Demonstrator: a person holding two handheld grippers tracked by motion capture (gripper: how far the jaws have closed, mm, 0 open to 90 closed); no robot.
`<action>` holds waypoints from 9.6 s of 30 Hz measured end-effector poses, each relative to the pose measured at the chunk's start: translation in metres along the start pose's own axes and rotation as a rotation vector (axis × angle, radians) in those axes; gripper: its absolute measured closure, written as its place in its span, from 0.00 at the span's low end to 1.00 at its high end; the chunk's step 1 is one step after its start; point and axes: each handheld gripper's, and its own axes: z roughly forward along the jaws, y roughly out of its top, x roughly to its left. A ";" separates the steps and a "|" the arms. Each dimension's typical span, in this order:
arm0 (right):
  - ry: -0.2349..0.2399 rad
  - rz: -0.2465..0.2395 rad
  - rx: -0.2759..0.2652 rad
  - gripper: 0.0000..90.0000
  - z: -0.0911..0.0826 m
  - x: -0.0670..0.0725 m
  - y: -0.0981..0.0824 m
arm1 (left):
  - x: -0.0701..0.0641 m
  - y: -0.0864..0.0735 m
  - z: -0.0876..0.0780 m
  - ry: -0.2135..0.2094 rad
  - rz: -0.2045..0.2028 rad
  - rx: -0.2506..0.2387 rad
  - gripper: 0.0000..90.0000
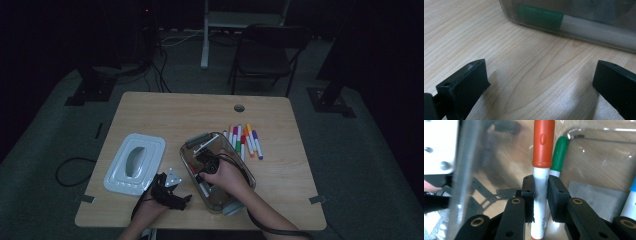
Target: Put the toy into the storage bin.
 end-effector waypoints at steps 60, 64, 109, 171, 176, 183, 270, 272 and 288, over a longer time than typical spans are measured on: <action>-0.306 0.281 -0.477 0.74 -0.078 -0.224 -0.055 | 0.000 0.000 0.000 0.001 -0.002 -0.002 0.01; -0.323 0.309 -0.451 0.74 -0.062 -0.235 -0.049 | 0.000 0.000 0.000 0.001 -0.002 -0.002 0.01; -0.195 0.337 -0.536 0.85 -0.115 -0.175 -0.062 | 0.000 0.000 0.000 0.001 -0.002 -0.002 0.01; 0.034 0.029 -0.016 0.85 -0.001 -0.003 0.002 | 0.000 0.000 0.000 0.000 0.000 0.001 0.01; 0.023 0.009 -0.006 0.77 0.005 -0.006 0.001 | 0.000 0.000 0.000 0.000 -0.001 -0.001 0.01; 0.018 -0.041 -0.106 0.69 -0.012 -0.011 -0.003 | 0.000 0.000 0.000 0.000 0.000 0.000 0.01; -0.321 0.380 -0.463 0.85 -0.029 -0.259 -0.012 | 0.000 0.000 0.000 0.008 -0.010 -0.002 0.01; -0.327 0.385 -0.464 0.85 -0.032 -0.258 -0.013 | 0.000 0.000 0.000 0.008 -0.010 -0.001 0.01; -0.274 0.415 -0.554 0.85 -0.085 -0.217 -0.034 | 0.000 0.000 0.000 0.008 -0.010 -0.001 0.01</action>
